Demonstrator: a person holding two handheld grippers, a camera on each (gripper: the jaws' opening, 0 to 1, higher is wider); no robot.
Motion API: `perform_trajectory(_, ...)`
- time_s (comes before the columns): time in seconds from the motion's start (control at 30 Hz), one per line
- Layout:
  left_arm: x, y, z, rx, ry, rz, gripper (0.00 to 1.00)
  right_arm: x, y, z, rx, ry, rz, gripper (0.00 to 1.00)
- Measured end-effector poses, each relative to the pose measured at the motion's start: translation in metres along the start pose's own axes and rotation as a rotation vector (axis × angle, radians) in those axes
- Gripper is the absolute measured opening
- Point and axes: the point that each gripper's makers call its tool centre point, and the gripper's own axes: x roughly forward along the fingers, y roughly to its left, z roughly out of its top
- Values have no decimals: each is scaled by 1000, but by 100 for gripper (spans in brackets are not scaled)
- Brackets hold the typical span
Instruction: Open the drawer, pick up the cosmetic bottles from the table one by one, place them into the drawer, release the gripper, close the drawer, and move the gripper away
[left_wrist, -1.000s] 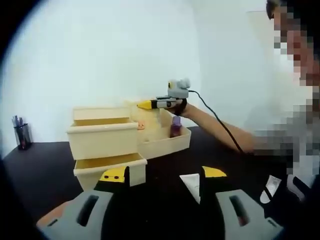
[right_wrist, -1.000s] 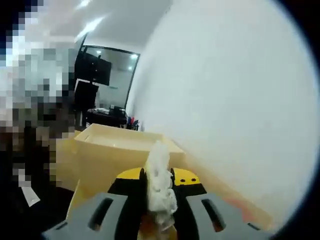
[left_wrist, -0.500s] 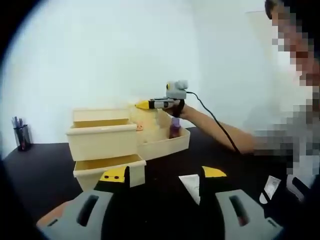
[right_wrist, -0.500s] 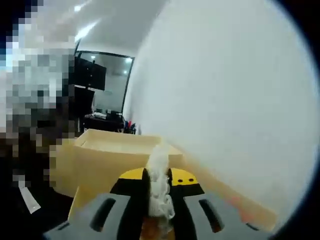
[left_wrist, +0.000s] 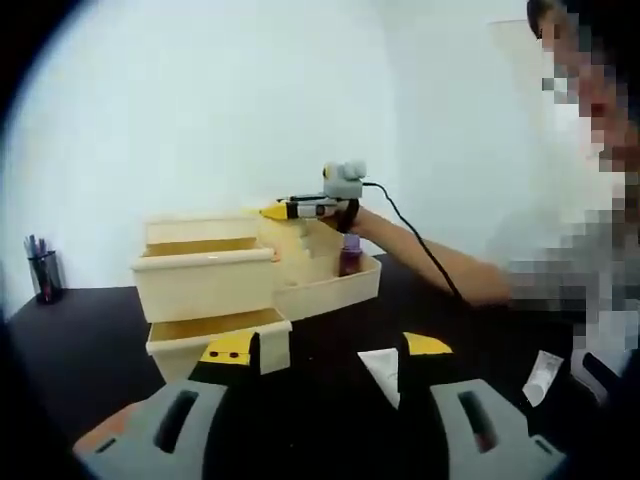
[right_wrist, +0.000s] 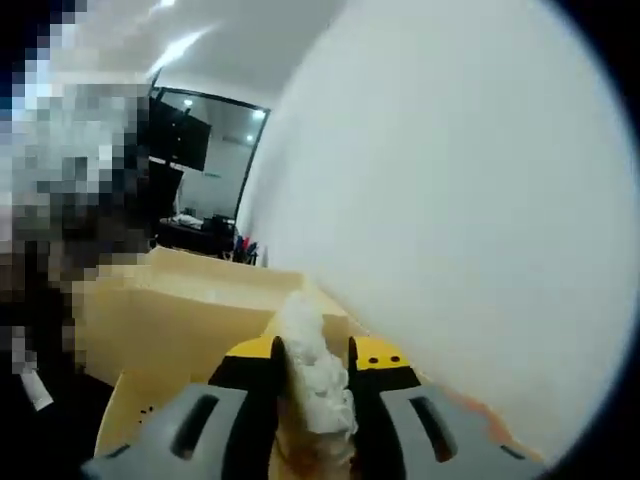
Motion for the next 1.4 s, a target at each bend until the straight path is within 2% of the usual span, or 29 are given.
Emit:
perform_trajectory(0.1,-1,1,-1,-1,0,3,51,-4,-11,8,10,-27,-40,28)
perform_trajectory(0.17,-2,1,-1,0,1,6,51,-10,-20,26,45,-104,-100,25)
perform_trajectory(0.23,-2,1,-1,3,1,8,51,-21,-11,38,69,-156,-96,25)
perform_trajectory(0.27,-3,2,-1,3,0,10,51,-24,-11,42,71,-162,-92,25)
perform_trajectory(0.33,-3,3,1,4,-3,13,51,-31,2,50,39,-160,-78,25)
perform_trajectory(0.4,-4,4,2,6,-8,20,51,-34,12,65,29,-189,-55,25)
perform_trajectory(0.53,-6,5,6,2,-20,24,51,-50,37,98,74,-276,-9,26)
perform_trajectory(0.67,-10,11,13,21,-36,49,51,-54,63,107,82,-265,58,29)
perform_trajectory(0.8,-19,18,24,6,-81,67,51,-59,83,105,65,-232,77,30)
perform_trajectory(0.97,-28,25,34,-17,-124,85,51,-65,96,95,42,-165,71,33)
perform_trajectory(1.23,-31,34,35,-41,-135,110,51,-89,113,104,54,-150,64,33)
perform_trajectory(1.4,-35,43,34,-63,-141,131,51,-100,130,107,48,-143,66,34)
